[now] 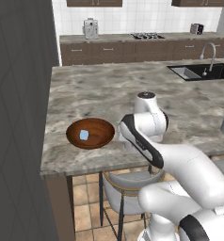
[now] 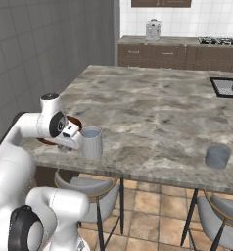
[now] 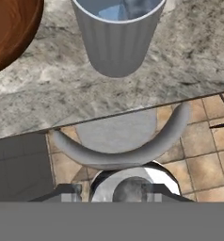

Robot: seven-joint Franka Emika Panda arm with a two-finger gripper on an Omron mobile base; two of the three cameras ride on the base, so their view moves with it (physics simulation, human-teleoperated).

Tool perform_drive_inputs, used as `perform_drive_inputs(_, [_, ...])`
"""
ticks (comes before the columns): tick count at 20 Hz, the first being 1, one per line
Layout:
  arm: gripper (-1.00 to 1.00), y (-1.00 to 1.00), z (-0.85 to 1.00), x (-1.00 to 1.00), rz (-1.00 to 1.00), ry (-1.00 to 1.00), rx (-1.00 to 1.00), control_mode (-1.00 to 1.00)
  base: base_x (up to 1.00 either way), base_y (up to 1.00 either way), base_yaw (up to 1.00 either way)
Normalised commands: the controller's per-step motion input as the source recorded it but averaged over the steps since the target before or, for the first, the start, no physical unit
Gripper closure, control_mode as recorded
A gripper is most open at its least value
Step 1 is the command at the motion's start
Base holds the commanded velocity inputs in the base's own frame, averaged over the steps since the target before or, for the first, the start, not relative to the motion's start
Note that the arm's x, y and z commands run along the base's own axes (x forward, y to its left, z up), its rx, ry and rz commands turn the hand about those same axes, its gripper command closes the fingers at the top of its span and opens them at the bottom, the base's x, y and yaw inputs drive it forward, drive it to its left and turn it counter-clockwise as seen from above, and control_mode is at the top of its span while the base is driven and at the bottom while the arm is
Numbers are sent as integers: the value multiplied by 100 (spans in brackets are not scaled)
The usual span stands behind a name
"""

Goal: There are four ice cubes in the ice bowl. Place two ice cubes in each glass of water.

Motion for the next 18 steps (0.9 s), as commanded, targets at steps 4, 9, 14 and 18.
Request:
perform_drive_inputs(4, [100, -21, 0, -18, -15, 0, 0, -100, 0, 0, 0])
perform_drive_inputs(9, [100, -1, 0, -18, -13, 0, 0, -100, 0, 0, 0])
perform_drive_inputs(14, [100, 0, 0, -2, -3, 0, 0, 100, -7, -13, -10])
perform_drive_inputs(18, [100, 0, 0, 0, 0, 0, 0, 100, 0, -50, -10])
